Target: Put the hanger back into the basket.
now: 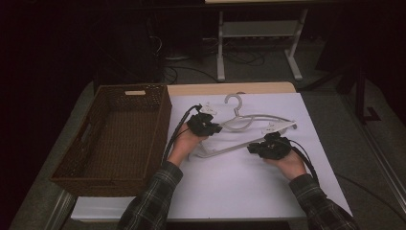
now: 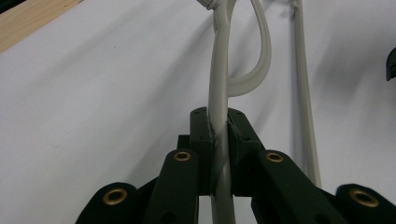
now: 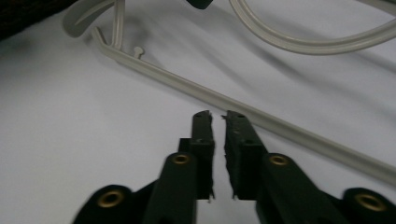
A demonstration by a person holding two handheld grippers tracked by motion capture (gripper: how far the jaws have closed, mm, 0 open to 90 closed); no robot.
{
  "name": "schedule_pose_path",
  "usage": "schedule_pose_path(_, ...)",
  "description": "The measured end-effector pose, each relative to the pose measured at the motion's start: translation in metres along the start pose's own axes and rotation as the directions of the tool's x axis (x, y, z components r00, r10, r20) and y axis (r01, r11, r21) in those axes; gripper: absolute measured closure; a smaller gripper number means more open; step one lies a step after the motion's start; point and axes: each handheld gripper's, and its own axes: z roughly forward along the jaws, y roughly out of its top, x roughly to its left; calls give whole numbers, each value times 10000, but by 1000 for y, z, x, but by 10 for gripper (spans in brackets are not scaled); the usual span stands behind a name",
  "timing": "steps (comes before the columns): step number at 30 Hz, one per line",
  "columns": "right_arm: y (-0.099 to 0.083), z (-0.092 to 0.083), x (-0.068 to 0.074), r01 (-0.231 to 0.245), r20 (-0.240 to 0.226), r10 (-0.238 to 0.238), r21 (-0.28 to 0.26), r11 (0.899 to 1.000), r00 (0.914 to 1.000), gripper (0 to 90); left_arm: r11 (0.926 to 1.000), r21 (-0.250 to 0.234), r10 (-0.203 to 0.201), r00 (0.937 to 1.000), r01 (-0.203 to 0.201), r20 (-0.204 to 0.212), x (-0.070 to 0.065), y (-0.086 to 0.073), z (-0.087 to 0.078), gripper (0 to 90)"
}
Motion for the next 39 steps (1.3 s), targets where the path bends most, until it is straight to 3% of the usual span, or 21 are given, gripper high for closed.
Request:
schedule_pose_path(6, -3, -8, 5, -75, -41, 74, -165, 9998, 10000, 411, 9976, -308, -617, 9981, 615, -72, -2, 4, -12, 832)
schedule_pose_path(9, -6, -12, 7, 105, 145, -101, -280, 9996, 9998, 329, 9929, -736, -936, 9956, 933, 3, -4, 9, -20, 832)
schedule_pose_path(13, -14, -20, 9, 28, 354, -12, -446, 9990, 9994, 291, 9865, -1061, -1250, 9921, 1248, 48, -7, 17, -33, 832)
schedule_pose_path(23, -29, -34, 12, 41, 688, 20, -887, 9961, 9976, 238, 9852, -1115, -1352, 9901, 1304, -367, -21, 46, -72, 831)
schedule_pose_path(31, -28, -31, 13, 72, 799, -3, -860, 9963, 9968, 206, 9868, -1151, -1219, 9906, 1141, -627, -20, 62, -111, 831)
schedule_pose_path(39, -28, -31, 12, 14, 819, 75, -1077, 9942, 9966, 146, 9857, -1168, -1311, 9880, 1212, -812, -11, 62, -147, 831)
